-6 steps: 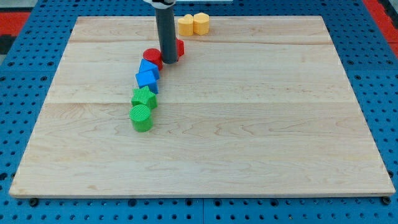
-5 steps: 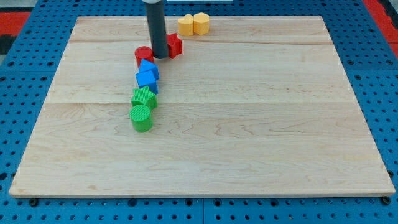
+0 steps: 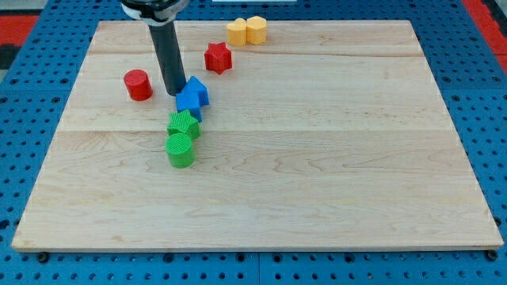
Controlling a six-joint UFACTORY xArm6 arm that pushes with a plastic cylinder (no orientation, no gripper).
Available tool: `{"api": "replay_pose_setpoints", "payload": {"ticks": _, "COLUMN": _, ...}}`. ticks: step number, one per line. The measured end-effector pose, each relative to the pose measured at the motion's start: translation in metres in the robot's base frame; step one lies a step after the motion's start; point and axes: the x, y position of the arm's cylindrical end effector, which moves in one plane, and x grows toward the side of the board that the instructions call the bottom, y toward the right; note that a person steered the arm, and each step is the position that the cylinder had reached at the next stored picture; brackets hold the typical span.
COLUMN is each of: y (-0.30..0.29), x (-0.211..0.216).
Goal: Move the blue triangle slightly right and a bit up
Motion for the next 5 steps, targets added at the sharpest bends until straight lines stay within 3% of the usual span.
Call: {"api": "replay_pose_setpoints", "payload": {"ticks": 5, "y": 0.057, "x": 0.008}}
